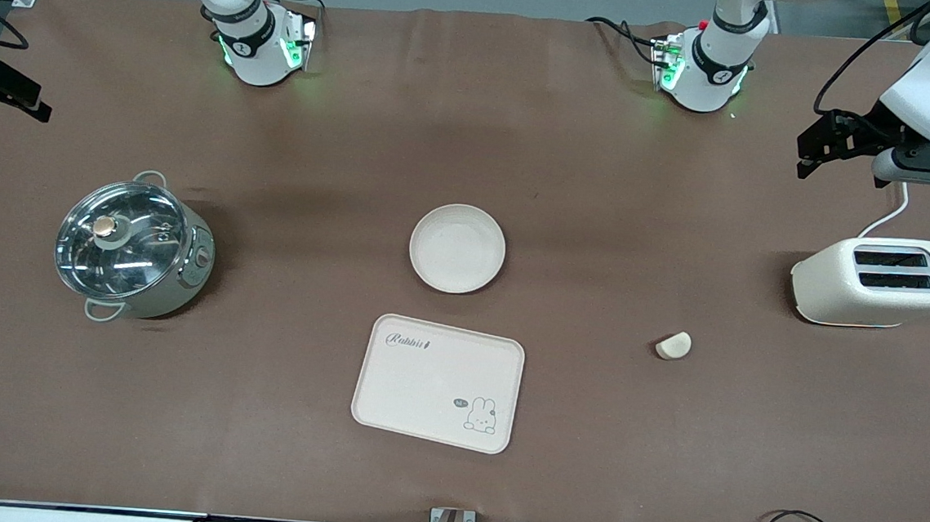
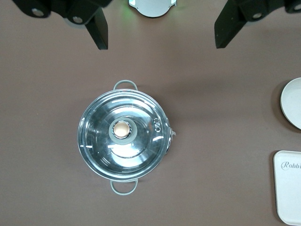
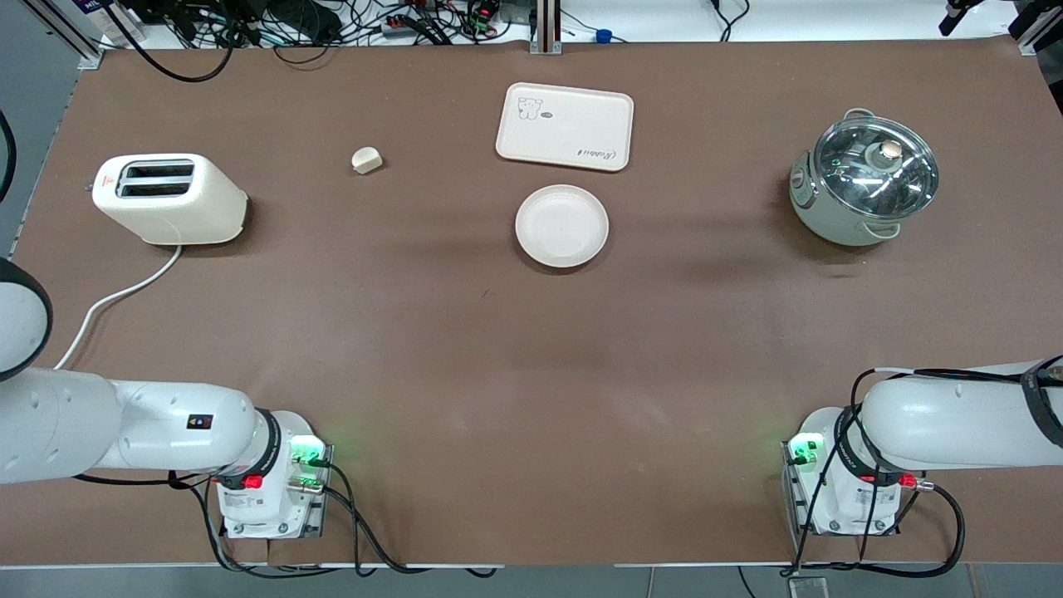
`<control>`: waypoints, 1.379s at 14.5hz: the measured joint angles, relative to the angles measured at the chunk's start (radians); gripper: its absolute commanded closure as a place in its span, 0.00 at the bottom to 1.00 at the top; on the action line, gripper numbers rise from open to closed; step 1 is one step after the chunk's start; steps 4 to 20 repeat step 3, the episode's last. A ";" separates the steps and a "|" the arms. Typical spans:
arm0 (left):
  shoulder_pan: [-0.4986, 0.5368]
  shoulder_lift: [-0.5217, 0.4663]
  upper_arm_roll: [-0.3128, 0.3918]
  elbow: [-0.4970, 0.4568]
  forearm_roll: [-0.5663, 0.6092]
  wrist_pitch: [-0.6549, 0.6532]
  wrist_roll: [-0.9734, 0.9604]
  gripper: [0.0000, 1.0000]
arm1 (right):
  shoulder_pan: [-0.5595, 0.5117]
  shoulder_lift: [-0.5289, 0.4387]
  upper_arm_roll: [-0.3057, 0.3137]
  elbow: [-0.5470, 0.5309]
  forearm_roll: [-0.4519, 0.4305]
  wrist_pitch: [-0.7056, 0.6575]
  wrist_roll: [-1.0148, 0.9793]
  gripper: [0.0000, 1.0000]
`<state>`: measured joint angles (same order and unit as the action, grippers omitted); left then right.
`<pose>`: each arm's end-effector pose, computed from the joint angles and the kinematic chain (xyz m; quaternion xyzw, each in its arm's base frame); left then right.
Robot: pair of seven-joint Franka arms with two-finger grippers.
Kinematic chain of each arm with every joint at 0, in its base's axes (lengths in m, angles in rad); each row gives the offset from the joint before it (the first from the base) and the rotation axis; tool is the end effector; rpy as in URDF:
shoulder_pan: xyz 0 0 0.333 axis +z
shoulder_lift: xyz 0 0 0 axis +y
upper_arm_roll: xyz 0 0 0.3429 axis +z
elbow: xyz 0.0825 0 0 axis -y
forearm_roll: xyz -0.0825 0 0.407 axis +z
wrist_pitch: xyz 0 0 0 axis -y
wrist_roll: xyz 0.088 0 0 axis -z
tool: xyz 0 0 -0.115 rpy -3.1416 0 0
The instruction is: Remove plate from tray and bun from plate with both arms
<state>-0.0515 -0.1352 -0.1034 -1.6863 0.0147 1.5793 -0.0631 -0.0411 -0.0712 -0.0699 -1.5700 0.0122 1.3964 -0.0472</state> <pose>0.5255 -0.0845 0.6615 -0.9988 0.0455 -0.0152 0.0127 0.5305 -0.0591 0.6690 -0.9982 0.0309 0.0504 0.0126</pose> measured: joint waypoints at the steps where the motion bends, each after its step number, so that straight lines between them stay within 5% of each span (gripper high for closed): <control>1: 0.001 0.002 0.003 0.005 0.000 -0.012 0.000 0.00 | 0.000 0.000 -0.001 0.000 0.000 -0.002 0.000 0.00; 20: 0.002 0.013 0.007 0.029 0.000 -0.051 0.001 0.00 | 0.000 0.000 -0.002 0.000 0.000 -0.005 0.000 0.00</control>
